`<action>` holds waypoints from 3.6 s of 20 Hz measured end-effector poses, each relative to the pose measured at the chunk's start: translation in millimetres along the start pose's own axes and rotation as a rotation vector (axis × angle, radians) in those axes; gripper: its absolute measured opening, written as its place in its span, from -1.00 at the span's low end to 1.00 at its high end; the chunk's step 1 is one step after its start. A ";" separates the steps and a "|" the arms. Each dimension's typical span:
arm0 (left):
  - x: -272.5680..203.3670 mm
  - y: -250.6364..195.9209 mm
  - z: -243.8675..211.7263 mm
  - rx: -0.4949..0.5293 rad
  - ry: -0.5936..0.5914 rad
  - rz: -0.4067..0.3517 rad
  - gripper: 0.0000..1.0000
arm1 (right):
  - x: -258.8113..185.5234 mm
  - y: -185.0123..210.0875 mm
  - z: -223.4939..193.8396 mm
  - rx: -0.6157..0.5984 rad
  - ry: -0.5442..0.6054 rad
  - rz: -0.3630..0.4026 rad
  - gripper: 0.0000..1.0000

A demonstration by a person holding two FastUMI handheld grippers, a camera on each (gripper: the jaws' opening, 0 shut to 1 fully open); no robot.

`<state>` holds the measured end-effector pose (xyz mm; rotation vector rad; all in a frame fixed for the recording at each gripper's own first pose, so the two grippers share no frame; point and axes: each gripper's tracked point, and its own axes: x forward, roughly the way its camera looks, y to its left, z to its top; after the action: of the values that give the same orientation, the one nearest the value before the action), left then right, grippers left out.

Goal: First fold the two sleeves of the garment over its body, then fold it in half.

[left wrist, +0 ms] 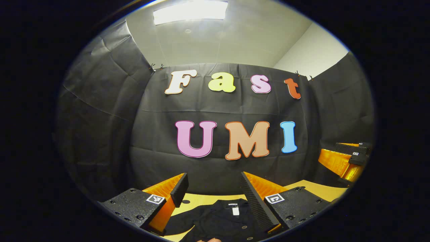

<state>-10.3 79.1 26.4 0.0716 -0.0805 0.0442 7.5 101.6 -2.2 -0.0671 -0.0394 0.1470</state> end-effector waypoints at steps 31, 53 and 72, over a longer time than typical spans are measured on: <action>4.3 17.0 -12.3 -0.003 0.016 0.037 0.84 | 15.2 1.8 -17.4 -0.052 0.035 0.047 0.96; -0.5 -10.7 -7.5 0.018 0.012 0.048 0.84 | 22.2 -214.3 -101.6 -0.129 0.301 -0.324 0.99; -7.3 -45.3 -17.8 0.038 0.039 0.065 0.84 | -65.9 -291.3 -290.4 -0.112 1.017 -0.373 0.99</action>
<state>-14.0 35.0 5.0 0.1057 -0.0428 0.1119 -2.6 -214.2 -273.7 -0.2375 0.9517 -0.2739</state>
